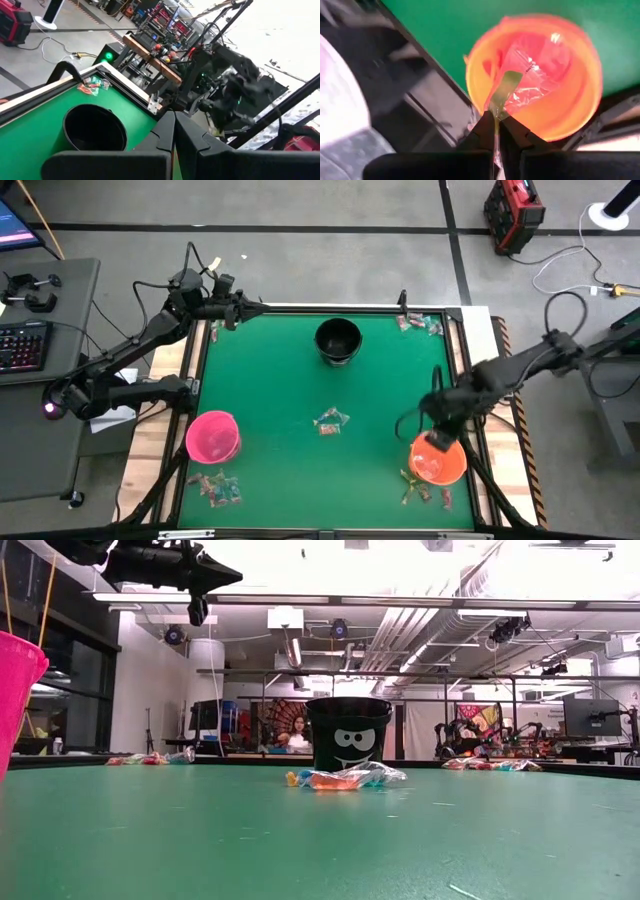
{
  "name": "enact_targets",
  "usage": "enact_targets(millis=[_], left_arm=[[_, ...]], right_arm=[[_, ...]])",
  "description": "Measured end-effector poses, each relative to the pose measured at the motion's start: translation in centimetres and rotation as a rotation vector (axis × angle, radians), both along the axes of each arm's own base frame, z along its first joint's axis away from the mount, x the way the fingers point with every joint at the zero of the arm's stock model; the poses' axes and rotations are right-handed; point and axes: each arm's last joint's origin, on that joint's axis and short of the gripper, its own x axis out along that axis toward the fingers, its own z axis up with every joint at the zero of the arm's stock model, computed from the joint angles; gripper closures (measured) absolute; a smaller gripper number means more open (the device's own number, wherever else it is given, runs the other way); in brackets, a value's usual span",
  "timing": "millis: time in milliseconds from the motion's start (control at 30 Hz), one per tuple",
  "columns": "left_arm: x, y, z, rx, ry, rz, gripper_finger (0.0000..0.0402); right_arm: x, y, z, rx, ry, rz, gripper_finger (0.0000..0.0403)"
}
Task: Sort candy by brand, put in halloween buckets
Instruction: Put the green gummy into the orange bucket
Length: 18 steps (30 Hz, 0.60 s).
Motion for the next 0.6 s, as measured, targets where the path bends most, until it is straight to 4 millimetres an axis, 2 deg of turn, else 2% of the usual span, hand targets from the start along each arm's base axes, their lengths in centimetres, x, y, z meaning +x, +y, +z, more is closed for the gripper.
enact_targets(millis=[133, 367, 467, 600], left_arm=[[0.0, 0.0, 0.0, -0.01, -0.001, 0.0, 0.0401], [0.0, 0.0, 0.0, -0.017, -0.002, -0.001, 0.0401], [0.0, 0.0, 0.0, -0.017, -0.002, -0.002, 0.0402], [0.0, 0.0, 0.0, -0.017, -0.002, -0.002, 0.0402]], right_arm=[[0.4, 1.8, -2.0, -0.007, 0.11, 0.073, 0.0403], [0.5, 2.1, -3.8, -0.042, 0.178, 0.019, 0.0396], [0.5, 2.1, -3.9, -0.044, 0.166, 0.037, 0.0369], [0.7, 2.2, -3.9, -0.046, 0.131, 0.048, 0.0302]])
